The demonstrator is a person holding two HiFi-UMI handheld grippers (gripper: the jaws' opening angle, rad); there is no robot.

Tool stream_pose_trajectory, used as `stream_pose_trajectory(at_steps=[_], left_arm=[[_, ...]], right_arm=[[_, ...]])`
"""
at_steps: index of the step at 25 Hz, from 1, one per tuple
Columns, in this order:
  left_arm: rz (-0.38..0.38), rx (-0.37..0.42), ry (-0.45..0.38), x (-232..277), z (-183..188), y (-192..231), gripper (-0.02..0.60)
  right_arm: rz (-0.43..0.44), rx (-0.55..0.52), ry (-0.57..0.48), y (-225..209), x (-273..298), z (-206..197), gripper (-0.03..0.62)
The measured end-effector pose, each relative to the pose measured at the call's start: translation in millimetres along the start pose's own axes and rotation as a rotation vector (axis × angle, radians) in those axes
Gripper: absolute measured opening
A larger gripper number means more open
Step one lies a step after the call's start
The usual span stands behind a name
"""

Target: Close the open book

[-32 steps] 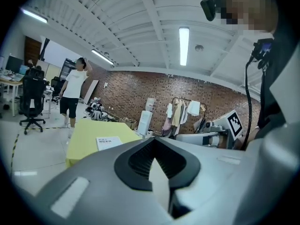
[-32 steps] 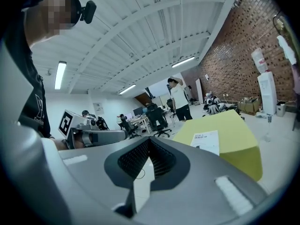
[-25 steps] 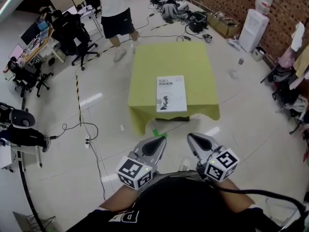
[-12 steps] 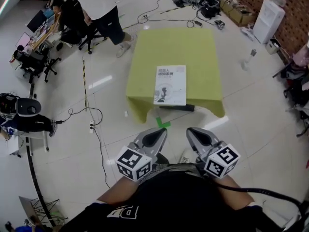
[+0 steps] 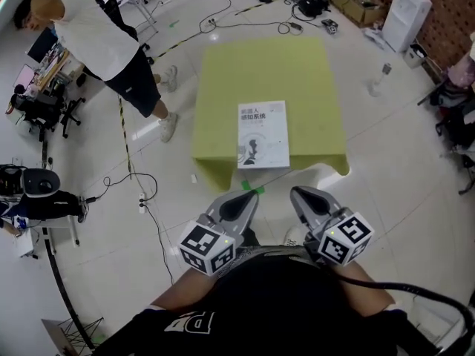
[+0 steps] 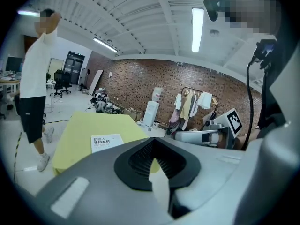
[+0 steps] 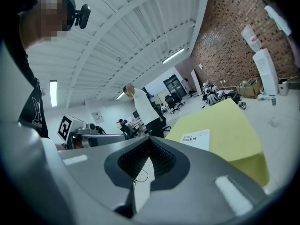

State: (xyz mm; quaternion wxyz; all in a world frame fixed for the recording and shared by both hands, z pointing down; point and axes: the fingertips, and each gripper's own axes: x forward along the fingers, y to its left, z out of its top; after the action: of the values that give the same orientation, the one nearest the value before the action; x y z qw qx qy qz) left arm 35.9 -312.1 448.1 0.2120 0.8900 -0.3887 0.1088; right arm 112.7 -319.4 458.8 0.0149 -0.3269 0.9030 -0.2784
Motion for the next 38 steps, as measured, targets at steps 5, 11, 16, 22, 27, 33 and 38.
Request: stream_pose_trajectory(at_steps=[5,11,16,22,27,33,38], left_arm=[[-0.055,0.043,-0.003,6,24,35,0.008],[-0.126,0.108,0.022,12,36,81,0.008],[-0.221,0.178,0.08,14,34,104,0.008],[-0.373,0.382,0.236,29,-3,107,0.008],[-0.397,0.465,0.268,58,-22,100,0.008],[-0.375,0.533,0.325,114,-53,89,0.009],[-0.334,0.641,0.435,160,-99,87,0.083]], right_arm=[[-0.077,-0.007,-0.031,-10,30,20,0.006],[-0.187,0.002,-0.067,-22,66,30,0.006],[-0.294,0.013,-0.092,-25,84,32,0.006],[-0.402,0.023,-0.126,-26,92,28,0.006],[-0.437,0.036,-0.103,-40,88,27,0.006],[-0.413,0.051,-0.018,-73,88,18,0.006],[-0.393,0.079,0.025,-108,77,5,0.006]])
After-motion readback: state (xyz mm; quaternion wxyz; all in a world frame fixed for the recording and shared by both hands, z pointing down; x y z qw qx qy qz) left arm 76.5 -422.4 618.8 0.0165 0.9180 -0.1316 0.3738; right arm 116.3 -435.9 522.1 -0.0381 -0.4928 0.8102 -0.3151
